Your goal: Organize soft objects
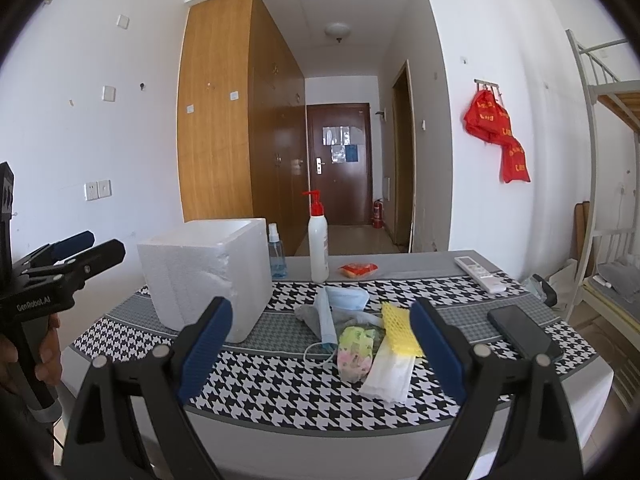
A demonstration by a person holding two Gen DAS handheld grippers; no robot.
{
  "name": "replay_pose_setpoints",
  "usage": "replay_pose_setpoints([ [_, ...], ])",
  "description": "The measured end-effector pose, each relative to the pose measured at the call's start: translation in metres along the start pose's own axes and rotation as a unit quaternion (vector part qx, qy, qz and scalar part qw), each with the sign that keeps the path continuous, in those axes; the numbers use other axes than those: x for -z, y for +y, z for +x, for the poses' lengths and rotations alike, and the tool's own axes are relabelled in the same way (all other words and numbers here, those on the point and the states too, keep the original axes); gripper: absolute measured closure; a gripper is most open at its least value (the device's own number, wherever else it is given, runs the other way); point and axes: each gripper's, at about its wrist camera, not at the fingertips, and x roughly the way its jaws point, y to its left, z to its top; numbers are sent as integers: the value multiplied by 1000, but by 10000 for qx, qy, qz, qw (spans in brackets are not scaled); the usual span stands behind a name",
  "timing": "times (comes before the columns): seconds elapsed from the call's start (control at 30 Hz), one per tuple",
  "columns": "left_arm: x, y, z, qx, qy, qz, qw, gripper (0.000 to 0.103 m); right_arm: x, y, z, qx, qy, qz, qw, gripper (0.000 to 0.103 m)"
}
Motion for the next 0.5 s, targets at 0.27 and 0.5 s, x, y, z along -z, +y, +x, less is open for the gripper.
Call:
replay_pose_setpoints([
  [0.27, 0, 0, -1, 7, 1, 29, 10000, 1, 0, 1, 0, 4, -5, 2, 10000, 10],
  [0.5, -2, -2, -2, 9, 34, 40, 10000, 1, 0, 1, 0, 9, -3, 2, 10000, 10],
])
